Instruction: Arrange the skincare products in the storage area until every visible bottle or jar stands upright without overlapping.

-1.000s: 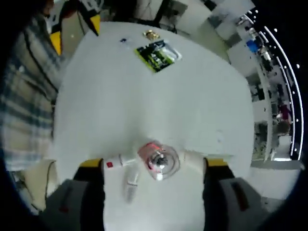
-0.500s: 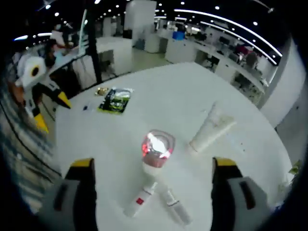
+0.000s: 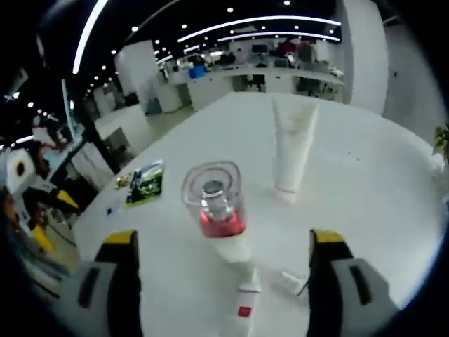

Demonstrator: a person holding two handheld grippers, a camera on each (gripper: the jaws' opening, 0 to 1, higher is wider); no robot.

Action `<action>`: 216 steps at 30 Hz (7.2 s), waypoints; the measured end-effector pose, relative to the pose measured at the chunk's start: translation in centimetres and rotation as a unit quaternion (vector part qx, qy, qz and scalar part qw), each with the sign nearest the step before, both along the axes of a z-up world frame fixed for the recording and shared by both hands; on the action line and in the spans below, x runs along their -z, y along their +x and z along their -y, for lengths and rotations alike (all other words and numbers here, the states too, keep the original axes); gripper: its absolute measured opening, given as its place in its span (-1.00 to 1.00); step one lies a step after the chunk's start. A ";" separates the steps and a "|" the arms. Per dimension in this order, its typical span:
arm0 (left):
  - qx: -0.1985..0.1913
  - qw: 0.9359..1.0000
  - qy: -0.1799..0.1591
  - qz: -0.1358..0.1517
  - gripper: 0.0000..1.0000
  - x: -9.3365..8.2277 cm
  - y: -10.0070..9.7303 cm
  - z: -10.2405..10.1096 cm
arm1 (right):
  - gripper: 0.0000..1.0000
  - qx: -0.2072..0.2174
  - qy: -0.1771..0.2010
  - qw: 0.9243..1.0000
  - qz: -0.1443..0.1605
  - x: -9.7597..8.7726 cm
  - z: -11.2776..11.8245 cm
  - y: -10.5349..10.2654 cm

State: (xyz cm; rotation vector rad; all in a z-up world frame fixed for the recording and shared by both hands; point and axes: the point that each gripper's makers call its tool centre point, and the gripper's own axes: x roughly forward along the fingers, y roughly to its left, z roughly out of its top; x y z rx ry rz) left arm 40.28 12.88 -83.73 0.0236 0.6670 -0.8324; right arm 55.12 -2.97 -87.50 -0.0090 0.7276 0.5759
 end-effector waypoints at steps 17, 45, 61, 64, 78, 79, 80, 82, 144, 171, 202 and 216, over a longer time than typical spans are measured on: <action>-0.022 1.000 0.002 0.000 0.01 -0.5 -0.2 -2.3 | -0.16 0.050 0.005 0.999 0.009 1.9 -1.6 1.8; -0.042 0.999 -0.002 0.005 0.00 -0.6 0.3 -3.0 | -0.44 -0.051 -0.050 0.996 0.059 0.7 -2.8 1.7; -0.041 0.998 -0.046 0.022 0.00 -2.8 2.0 -2.4 | -0.44 -0.173 0.038 0.980 0.088 -5.5 -7.7 -1.3; -0.036 0.998 -0.054 0.027 0.00 -3.2 2.2 -2.1 | -0.44 -0.205 0.052 0.973 0.089 -6.6 -8.7 -2.0; -0.025 0.996 -0.084 0.034 0.00 -4.2 2.4 -0.7 | -0.43 -0.343 0.053 0.934 0.084 -7.9 -11.4 -6.1; -0.022 0.996 -0.084 0.035 0.00 -4.3 2.4 -0.5 | -0.43 -0.347 0.053 0.933 0.083 -7.9 -11.5 -6.3; -0.019 0.996 -0.084 0.036 0.00 -4.4 2.3 -0.4 | -0.43 -0.358 0.054 0.929 0.080 -7.9 -11.7 -6.8; -0.015 0.996 -0.085 0.037 0.00 -4.5 2.3 -0.2 | -0.43 -0.375 0.055 0.922 0.075 -7.9 -12.0 -7.7; 0.172 0.966 -0.160 0.109 -0.44 -10.6 0.1 6.8 | -0.42 -0.548 0.124 0.826 0.026 -11.0 -14.2 -16.9; 0.060 0.984 -0.130 0.104 -0.45 -10.0 4.4 5.3 | -0.14 -0.326 0.139 0.932 0.075 -9.8 -15.4 -12.9; 0.040 0.979 -0.178 0.096 -0.41 -12.9 4.9 6.0 | -0.34 -0.268 0.122 0.949 0.108 -11.2 -14.7 -10.8; 0.049 0.974 -0.186 0.116 -0.40 -13.7 5.2 5.6 | -0.34 -0.276 0.118 0.946 0.123 -11.9 -15.0 -10.3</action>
